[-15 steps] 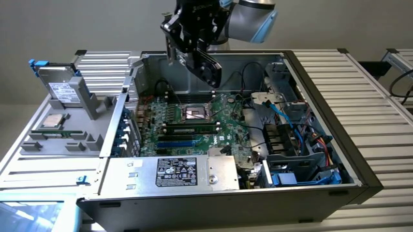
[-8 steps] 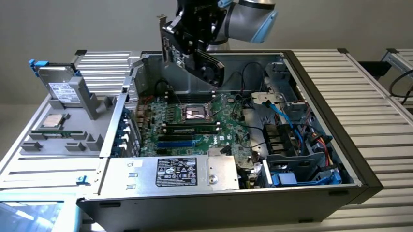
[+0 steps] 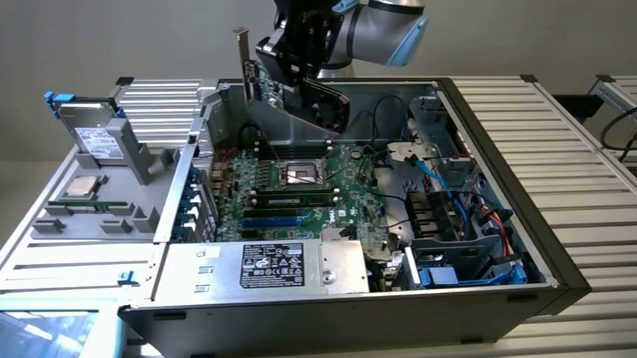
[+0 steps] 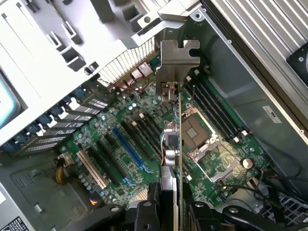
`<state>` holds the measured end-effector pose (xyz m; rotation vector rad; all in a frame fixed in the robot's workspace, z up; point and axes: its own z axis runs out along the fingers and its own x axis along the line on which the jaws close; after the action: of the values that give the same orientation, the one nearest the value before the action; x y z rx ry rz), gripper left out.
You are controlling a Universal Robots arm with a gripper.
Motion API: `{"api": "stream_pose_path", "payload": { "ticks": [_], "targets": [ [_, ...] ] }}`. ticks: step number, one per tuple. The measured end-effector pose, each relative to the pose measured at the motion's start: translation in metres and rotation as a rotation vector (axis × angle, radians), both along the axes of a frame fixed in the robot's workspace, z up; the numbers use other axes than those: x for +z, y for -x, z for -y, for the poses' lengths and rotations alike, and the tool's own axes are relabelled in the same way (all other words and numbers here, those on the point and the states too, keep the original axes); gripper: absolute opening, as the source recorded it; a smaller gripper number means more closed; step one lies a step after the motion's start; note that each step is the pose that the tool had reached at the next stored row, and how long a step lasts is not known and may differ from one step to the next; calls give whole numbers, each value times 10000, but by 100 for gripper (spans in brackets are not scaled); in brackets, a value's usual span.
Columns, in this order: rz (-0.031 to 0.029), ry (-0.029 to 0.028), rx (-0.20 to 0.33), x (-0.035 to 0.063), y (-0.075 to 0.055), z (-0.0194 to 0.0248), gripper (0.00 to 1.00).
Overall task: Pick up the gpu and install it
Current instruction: 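Insert the gpu into the slot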
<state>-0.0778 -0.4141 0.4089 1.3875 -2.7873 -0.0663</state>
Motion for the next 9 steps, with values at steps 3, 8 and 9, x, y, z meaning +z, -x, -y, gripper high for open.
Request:
{"api": "stream_pose_path", "payload": {
  "ticks": [3, 8, 9],
  "targets": [
    [0, 1, 558, -8, -1, 0, 29],
    [0, 1, 1462, -21, 0, 0, 29],
    [-1, 1, 1640, -23, 0, 0, 29]
  ]
}}
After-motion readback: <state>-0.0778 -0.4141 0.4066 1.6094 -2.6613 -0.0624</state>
